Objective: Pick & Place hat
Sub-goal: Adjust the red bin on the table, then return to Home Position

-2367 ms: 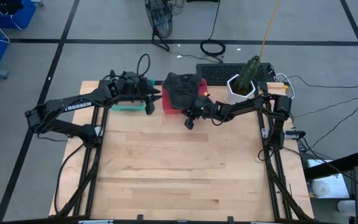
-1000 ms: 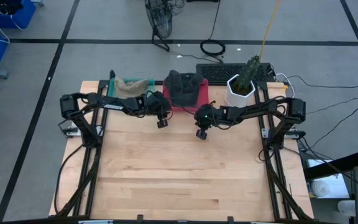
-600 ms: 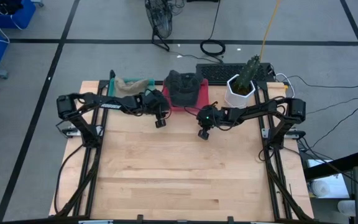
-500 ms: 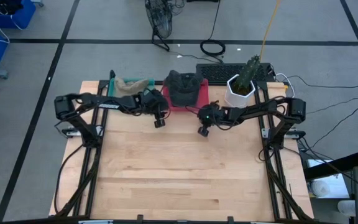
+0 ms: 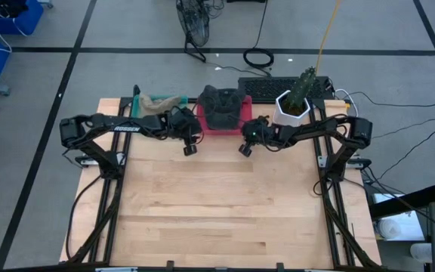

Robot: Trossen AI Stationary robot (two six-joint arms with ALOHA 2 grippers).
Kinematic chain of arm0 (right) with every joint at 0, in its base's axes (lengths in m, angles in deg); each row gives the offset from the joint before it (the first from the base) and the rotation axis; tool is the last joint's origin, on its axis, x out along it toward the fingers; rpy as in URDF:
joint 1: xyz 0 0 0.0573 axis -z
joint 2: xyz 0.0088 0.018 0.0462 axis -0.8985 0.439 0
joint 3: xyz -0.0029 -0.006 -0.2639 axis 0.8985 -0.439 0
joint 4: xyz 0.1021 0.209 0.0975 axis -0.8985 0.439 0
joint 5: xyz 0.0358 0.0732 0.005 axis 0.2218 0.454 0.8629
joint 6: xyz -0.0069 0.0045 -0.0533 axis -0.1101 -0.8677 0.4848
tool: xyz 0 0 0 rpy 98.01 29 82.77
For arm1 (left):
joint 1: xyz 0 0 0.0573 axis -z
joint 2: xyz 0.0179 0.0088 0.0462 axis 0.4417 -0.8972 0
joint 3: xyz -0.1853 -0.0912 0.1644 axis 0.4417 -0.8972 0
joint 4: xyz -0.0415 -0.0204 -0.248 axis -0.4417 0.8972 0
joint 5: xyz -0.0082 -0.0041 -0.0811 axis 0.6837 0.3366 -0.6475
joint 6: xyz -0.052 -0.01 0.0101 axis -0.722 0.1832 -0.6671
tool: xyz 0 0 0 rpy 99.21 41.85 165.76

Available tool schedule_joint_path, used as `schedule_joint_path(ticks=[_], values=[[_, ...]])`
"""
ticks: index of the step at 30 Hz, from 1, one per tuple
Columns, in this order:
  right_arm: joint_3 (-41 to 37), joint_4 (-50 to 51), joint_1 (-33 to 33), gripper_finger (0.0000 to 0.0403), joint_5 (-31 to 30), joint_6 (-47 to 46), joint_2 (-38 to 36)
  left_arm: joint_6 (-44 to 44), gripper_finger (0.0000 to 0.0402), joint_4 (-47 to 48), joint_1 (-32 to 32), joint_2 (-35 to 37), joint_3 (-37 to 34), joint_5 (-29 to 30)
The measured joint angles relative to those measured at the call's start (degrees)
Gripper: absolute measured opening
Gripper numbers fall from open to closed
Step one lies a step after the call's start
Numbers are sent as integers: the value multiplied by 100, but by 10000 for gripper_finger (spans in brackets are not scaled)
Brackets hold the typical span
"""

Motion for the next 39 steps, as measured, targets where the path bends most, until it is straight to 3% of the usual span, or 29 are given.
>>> schedule_joint_path(ticks=[6,14,17,20,25,30,39], values=[[6,-9,-72,0,176,-18,-8,68,113,136,0,90,0,2],[7,224,-424,0,297,-3,-663,-75,113,129,103,1067,2,-6],[-118,281,-553,0,588,-3,-1145,-394,113,104,147,1554,-2,-242],[-409,296,-645,0,799,-25,-1667,-726,113,56,177,2030,0,-862],[-1168,299,-785,0,823,-528,-2681,-1252,113,-109,459,2511,-107,-1575],[-2106,299,-1036,0,833,-1059,-3848,-1343,113,-522,914,2791,-681,-1599],[-3528,280,-1461,0,825,-1420,-5800,-1786,113,-1154,967,3734,-1382,-1455]])
